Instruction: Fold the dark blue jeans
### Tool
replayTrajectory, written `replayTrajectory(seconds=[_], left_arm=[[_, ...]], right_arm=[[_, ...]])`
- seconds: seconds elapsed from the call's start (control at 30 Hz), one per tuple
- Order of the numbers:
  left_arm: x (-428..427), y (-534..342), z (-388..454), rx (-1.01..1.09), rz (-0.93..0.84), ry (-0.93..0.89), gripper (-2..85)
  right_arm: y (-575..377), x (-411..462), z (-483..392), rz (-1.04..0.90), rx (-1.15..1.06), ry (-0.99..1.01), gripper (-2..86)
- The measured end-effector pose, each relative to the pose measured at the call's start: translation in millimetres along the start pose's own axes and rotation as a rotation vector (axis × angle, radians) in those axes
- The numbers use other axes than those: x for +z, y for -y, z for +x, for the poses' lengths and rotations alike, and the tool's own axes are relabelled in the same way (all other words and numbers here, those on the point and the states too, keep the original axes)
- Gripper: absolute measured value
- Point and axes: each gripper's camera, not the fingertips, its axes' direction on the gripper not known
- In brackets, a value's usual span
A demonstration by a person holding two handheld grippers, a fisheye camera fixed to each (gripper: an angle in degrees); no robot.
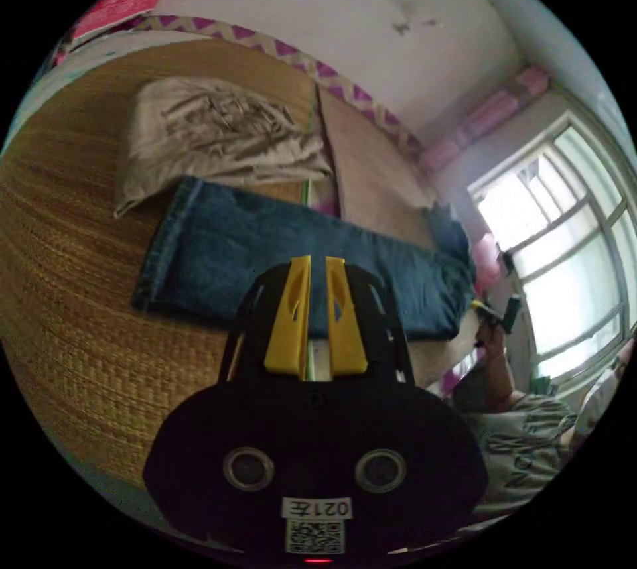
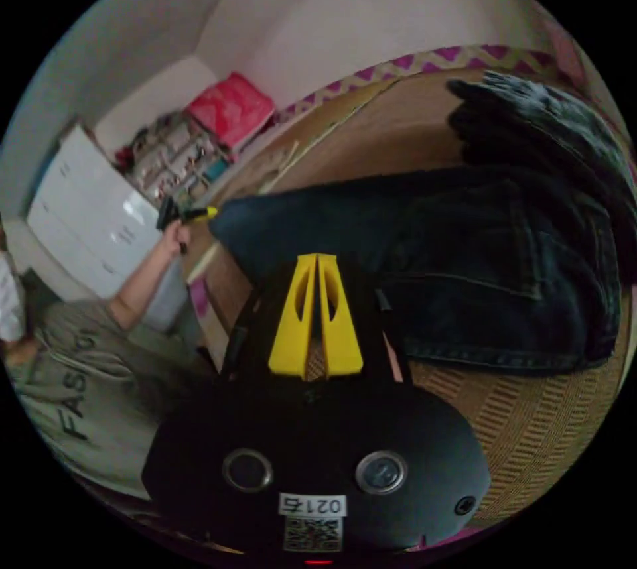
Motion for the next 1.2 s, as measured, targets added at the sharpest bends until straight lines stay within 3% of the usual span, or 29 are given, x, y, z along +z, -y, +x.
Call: replayTrajectory(seconds=[0.07, 0.17, 0.23, 0.37, 0.43, 0.83, 0.97, 1.07, 1.2], left_arm=[[7.7, -7.8, 6.3, -0.022, -0.022, 0.129, -0.3], [-5.1, -25.6, 2.8, -0.124, 0.067, 0.126, -0.7], [-22.0, -43.6, -13.8, -0.312, 0.168, 0.060, -0.6], [-24.1, -61.2, -31.5, -0.457, 0.261, -0.159, 1.6], [-14.9, -65.3, -33.0, -0.543, 0.264, -0.179, 7.9], [27.1, -40.4, 32.9, -0.605, 0.285, -0.126, 11.0], [44.3, -38.8, 49.2, -0.651, 0.297, -0.143, 4.9], [50.9, -47.0, 64.5, -0.670, 0.338, -0.254, 0.2], [30.8, -40.8, 138.0, -0.524, 0.395, -0.212, -0.8]], right_arm=[[-3.9, 36.2, -29.0, -0.124, -0.072, -0.102, -0.8], [-16.5, 53.5, -67.6, -0.125, -0.152, -0.253, -0.7], [-25.3, 63.0, -95.5, -0.109, -0.226, -0.365, -0.7], [-31.4, 80.1, -126.9, -0.091, -0.280, -0.509, -0.7], [-29.9, 86.3, -135.9, -0.087, -0.250, -0.540, -0.7], [-26.8, 79.8, -123.8, -0.073, -0.090, -0.388, -0.6], [-28.6, 75.8, -117.3, -0.072, -0.071, -0.354, -0.6], [-31.0, 71.5, -111.6, -0.069, -0.058, -0.332, -0.6], [-35.6, 63.1, -102.2, -0.060, -0.042, -0.300, -0.7]])
